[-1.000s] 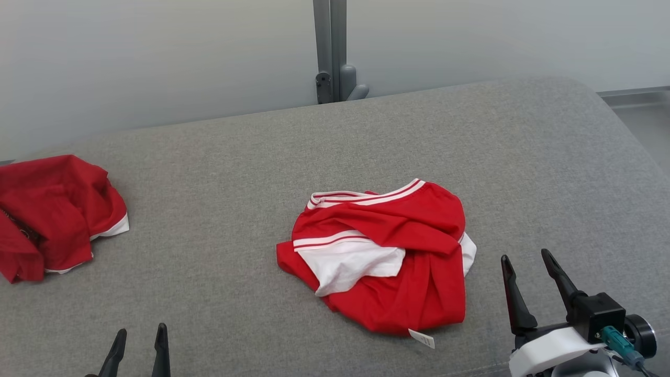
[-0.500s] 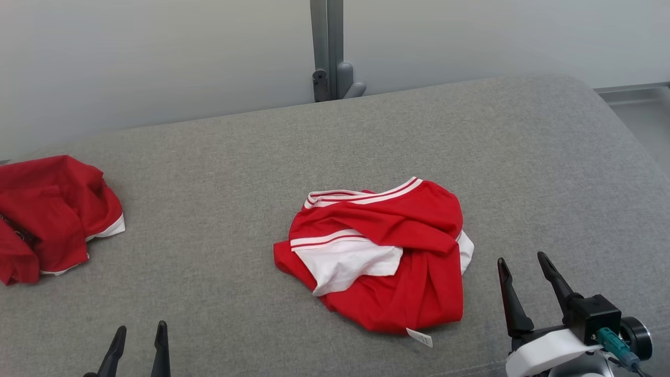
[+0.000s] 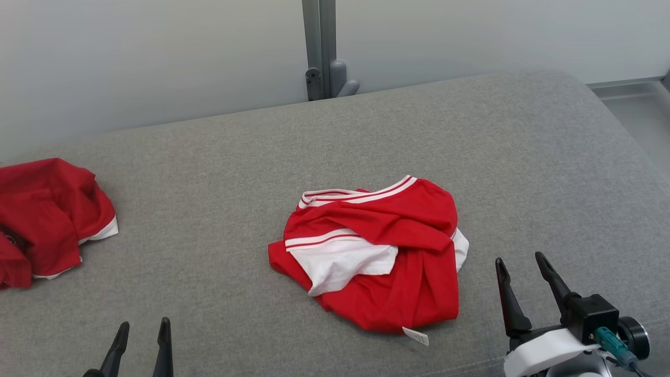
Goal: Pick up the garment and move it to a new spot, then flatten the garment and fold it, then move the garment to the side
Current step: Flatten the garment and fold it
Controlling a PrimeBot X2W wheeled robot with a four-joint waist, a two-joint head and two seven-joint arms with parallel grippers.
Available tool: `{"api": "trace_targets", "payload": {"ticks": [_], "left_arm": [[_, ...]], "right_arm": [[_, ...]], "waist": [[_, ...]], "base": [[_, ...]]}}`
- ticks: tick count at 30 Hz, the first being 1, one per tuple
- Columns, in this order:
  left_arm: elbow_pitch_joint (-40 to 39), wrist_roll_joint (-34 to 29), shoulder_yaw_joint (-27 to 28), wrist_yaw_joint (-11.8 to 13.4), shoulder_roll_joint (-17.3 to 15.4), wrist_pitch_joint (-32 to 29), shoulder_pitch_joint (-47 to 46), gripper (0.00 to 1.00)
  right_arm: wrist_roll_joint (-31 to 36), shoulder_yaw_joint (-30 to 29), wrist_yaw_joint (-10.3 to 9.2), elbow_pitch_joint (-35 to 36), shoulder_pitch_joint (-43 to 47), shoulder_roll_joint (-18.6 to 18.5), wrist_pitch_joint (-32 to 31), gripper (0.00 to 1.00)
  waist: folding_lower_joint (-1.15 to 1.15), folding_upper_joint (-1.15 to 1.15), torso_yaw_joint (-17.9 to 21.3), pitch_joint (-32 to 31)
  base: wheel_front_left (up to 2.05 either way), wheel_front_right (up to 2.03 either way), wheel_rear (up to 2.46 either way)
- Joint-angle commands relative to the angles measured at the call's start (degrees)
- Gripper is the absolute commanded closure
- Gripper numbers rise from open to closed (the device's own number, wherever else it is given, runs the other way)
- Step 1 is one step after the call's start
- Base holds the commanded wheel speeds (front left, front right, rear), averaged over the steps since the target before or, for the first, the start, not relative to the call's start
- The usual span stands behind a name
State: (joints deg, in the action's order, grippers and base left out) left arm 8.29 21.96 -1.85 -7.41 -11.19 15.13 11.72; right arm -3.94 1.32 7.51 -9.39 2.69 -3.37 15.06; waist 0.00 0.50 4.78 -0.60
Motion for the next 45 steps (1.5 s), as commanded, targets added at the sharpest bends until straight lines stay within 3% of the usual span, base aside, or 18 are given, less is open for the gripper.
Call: {"api": "trace_targets", "payload": {"ticks": [1,8,12,17,26,41,42,43,45], "left_arm": [[-0.37,0.51,-0.33,-0.10,0.21,0.02,-1.35,0.00],[1.69,7.03,-8.01,-0.11,0.32,-1.30,-7.43,0.00],[4.23,11.06,-13.70,-0.11,1.05,-7.14,-12.05,0.00],[7.81,13.39,-16.88,-0.11,2.52,-12.12,-16.26,0.00],[12.96,16.96,-19.83,-0.08,5.18,-18.57,-21.24,0.00],[15.95,17.39,-20.24,0.52,4.95,-18.10,-23.09,0.00],[16.03,17.69,-20.12,0.51,5.06,-18.15,-23.18,0.05],[16.16,18.09,-20.01,0.50,5.17,-18.22,-23.29,0.18],[16.44,18.64,-20.06,0.44,5.33,-18.48,-23.75,0.62]], "right_arm": [[-0.48,0.00,-0.04,-0.09,-0.45,-0.04,0.17,0.00],[-0.49,-0.01,-0.04,0.22,-1.27,-0.31,0.17,0.00],[-0.55,0.25,-0.04,0.65,-2.27,-0.25,0.17,0.00],[-0.67,0.40,-0.04,0.83,-3.01,0.01,0.17,0.00],[-1.01,0.08,-0.04,0.84,-4.05,0.33,0.17,0.00],[-1.78,0.32,-0.04,0.35,-4.19,0.47,0.17,0.00],[-1.79,0.38,-0.04,0.26,-4.28,0.47,0.17,0.00],[-1.82,0.44,-0.04,0.20,-4.36,0.47,0.17,0.00],[-1.87,0.51,-0.04,0.18,-4.38,0.47,0.17,0.00]], "waist": [[0.00,-0.50,0.18,0.24],[0.00,-0.50,1.27,1.71],[0.00,-0.50,2.48,3.58],[0.00,-0.50,4.14,5.22],[0.00,-0.50,7.73,7.17],[0.00,-0.50,8.84,7.26],[0.00,-0.50,8.82,7.18],[0.00,-0.50,8.81,7.09],[0.00,-0.50,8.78,6.93]], "base": [[0.00,0.00,0.00],[0.00,0.00,0.00],[0.00,0.00,0.00],[0.00,0.00,0.00],[0.00,0.00,0.00],[0.00,0.00,0.00],[0.00,0.00,0.00],[0.00,0.00,0.00],[0.00,0.00,0.00]]}}
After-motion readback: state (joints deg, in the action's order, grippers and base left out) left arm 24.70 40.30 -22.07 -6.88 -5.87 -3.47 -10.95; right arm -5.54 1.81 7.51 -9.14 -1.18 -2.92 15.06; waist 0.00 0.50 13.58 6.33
